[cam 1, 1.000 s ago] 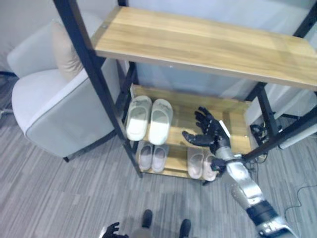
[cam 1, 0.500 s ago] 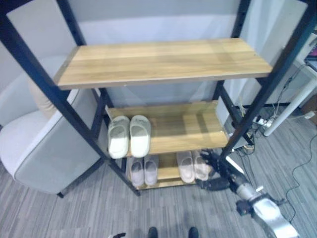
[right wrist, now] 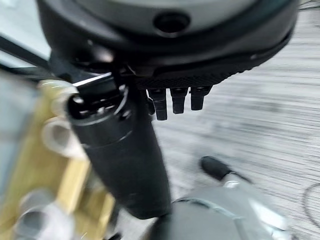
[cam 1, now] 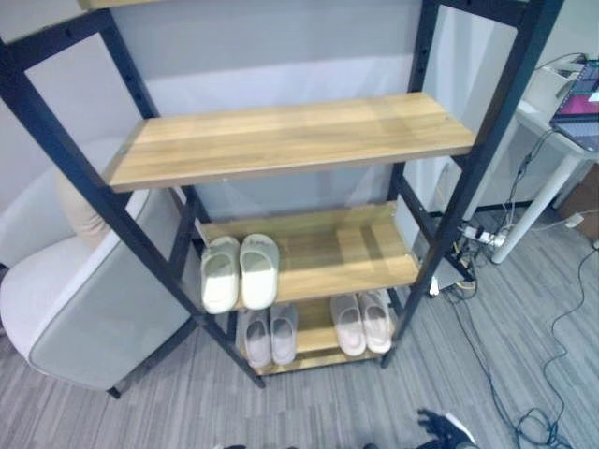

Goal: Arrange the slippers neatly on the shoe rack.

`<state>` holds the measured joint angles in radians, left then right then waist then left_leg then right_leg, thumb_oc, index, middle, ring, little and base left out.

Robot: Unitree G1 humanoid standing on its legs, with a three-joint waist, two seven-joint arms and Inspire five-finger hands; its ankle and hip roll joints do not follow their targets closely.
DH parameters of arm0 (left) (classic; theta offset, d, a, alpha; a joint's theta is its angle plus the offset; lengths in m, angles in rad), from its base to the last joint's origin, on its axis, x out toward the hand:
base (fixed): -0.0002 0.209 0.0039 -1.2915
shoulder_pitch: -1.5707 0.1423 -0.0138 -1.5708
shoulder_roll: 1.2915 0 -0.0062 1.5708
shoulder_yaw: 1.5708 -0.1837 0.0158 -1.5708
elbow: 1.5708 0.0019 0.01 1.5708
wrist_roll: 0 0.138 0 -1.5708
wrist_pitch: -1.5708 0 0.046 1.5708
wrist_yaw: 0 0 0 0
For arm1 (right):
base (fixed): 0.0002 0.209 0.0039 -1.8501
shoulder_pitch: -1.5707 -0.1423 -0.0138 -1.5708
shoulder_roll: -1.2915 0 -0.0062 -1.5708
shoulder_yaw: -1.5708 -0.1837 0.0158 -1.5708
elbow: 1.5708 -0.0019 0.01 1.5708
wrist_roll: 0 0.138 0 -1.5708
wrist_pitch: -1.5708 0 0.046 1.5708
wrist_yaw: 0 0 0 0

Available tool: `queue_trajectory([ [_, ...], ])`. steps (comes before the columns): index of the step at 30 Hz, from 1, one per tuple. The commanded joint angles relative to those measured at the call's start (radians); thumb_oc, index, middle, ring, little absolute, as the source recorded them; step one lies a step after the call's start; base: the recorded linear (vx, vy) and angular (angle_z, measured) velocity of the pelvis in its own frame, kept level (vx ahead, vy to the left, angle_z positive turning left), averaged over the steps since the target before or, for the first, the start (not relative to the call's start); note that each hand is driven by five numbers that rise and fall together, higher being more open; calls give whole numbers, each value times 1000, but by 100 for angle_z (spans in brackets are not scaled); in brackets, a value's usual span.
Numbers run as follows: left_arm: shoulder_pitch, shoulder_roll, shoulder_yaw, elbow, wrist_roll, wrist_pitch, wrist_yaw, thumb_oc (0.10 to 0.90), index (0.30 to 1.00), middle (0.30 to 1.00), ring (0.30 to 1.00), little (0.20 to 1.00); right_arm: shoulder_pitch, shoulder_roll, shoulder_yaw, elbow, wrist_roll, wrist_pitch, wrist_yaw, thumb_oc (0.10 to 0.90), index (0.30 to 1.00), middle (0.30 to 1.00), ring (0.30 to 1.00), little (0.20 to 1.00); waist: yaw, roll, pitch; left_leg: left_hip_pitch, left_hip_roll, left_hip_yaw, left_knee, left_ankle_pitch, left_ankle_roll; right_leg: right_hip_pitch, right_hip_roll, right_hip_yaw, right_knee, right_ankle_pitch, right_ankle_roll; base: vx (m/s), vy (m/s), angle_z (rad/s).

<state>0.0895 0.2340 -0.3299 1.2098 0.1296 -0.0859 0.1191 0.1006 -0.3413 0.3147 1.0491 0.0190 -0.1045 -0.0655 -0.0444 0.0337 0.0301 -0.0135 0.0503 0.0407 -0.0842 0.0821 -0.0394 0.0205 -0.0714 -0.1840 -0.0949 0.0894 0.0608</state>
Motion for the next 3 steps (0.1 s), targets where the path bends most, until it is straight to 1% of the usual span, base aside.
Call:
queue_trajectory([
  [1,-104,-48,-30,20,8,-47,-9,800,900,900,900,900,-74,6,-5,-4,-22,-37,-39,800,900,900,900,900,26,-23,-1,26,26,7,-3,-47,-65,21,-32,-38,8,-80,62,-1,-10,9],
  [3,-100,-48,-30,27,2,-44,-5,800,900,900,900,900,-77,27,-21,76,-16,-27,-49,800,900,900,900,900,30,-24,-3,28,26,-1,-3,-49,-65,27,-30,-43,8,-84,60,8,-31,7],
])
